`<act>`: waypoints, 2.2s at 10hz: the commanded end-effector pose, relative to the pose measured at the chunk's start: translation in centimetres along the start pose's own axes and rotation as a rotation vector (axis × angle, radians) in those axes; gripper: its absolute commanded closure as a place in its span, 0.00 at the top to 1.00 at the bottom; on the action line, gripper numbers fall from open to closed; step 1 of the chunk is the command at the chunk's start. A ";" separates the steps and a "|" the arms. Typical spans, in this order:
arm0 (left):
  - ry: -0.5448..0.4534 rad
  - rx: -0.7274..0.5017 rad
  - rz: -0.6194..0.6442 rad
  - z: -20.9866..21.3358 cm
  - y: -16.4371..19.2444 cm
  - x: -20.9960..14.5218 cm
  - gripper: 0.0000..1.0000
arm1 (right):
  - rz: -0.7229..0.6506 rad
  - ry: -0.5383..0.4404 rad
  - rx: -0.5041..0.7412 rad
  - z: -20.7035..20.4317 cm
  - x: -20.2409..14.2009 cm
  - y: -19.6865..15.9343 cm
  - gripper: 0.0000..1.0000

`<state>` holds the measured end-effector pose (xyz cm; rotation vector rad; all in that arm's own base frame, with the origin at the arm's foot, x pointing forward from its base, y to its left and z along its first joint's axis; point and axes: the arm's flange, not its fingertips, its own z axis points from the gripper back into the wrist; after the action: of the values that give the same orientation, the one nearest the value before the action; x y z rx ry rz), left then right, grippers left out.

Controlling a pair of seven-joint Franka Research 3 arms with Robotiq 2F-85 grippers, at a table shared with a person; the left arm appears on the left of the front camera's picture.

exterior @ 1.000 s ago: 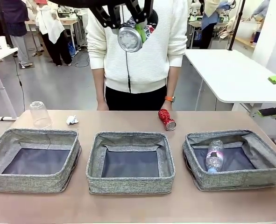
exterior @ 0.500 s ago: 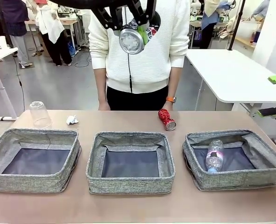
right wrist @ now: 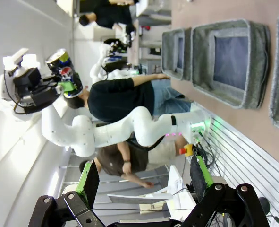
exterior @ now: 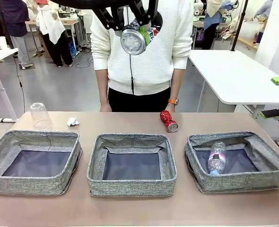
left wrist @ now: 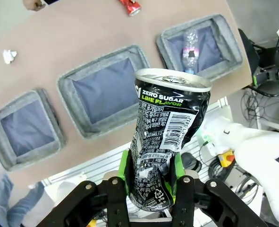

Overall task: Sort the waste into the appropriate baskets.
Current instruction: Place the picked waste into the Fabric basket indicated by the person.

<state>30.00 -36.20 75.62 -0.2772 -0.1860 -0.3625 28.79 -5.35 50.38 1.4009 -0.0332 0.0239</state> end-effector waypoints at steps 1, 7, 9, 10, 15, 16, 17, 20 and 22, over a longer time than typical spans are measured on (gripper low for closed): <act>-0.003 0.010 -0.002 0.3 0.1 -0.2 0.39 | 0.017 0.002 0.017 0.2 0.1 0.3 1.00; -0.003 0.010 -0.002 0.3 0.1 -0.2 0.39 | 0.017 0.002 0.017 0.2 0.1 0.3 1.00; -0.003 0.010 -0.002 0.3 0.1 -0.2 0.39 | 0.017 0.002 0.017 0.2 0.1 0.3 1.00; -0.003 0.010 -0.002 0.3 0.1 -0.2 0.39 | 0.017 0.002 0.017 0.2 0.1 0.3 1.00; -0.003 0.010 -0.002 0.3 0.1 -0.2 0.39 | 0.017 0.002 0.017 0.2 0.1 0.3 1.00; -0.003 0.010 -0.002 0.3 0.1 -0.2 0.39 | 0.017 0.002 0.017 0.2 0.1 0.3 1.00; -0.003 0.010 -0.002 0.3 0.1 -0.2 0.39 | 0.017 0.002 0.017 0.2 0.1 0.3 1.00; -0.003 0.010 -0.002 0.3 0.1 -0.2 0.39 | 0.017 0.002 0.017 0.2 0.1 0.3 1.00; -0.003 0.010 -0.002 0.3 0.1 -0.2 0.39 | 0.017 0.002 0.017 0.2 0.1 0.3 1.00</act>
<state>30.00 -36.20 75.63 -0.2770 -0.1862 -0.3625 28.79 -5.35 50.38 1.4009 -0.0332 0.0239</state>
